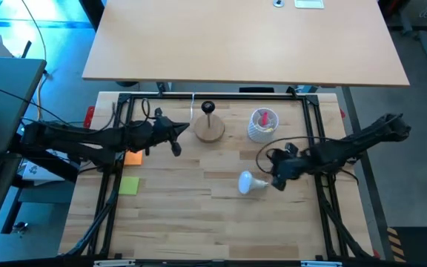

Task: Screw lightbulb
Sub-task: Return to Home Position

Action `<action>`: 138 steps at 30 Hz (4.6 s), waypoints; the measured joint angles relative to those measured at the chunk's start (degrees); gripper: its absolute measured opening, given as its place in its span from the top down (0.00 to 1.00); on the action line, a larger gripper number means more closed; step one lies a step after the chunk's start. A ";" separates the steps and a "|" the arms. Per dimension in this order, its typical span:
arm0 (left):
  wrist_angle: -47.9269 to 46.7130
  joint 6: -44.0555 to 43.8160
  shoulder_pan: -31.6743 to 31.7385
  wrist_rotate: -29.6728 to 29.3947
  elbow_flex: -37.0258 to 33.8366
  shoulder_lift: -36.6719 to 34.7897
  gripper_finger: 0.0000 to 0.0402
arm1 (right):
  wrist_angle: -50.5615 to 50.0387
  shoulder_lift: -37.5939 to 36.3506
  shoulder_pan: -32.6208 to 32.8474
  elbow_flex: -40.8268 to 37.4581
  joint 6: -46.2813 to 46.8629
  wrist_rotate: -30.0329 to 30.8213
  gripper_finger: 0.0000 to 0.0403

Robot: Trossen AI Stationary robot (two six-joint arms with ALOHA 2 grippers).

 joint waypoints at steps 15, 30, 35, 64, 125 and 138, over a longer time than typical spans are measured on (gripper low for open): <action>-7.64 -1.51 -3.85 -0.07 -10.19 -33.75 1.00 | 43.13 -35.23 10.07 -22.19 -26.90 9.23 0.70; -4.01 -9.12 8.02 11.55 -21.75 -45.46 1.00 | 53.43 -56.98 -7.88 -34.47 -30.81 -12.86 0.90; 0.47 -10.53 11.31 17.41 -25.61 -42.58 1.00 | 54.58 -57.61 -10.54 -37.64 -29.35 -13.92 0.93; 5.47 -8.58 13.79 25.35 -34.57 -45.77 1.00 | 60.29 -57.59 -12.77 -42.67 -30.09 -18.44 0.96; -9.75 3.10 -6.54 19.93 -34.49 -57.72 1.00 | 45.91 -58.85 -10.88 -42.59 -33.30 -21.21 0.96; -8.72 3.10 -6.74 19.90 -34.51 -57.99 1.00 | 46.54 -63.56 -10.08 -42.65 -33.30 -21.21 0.96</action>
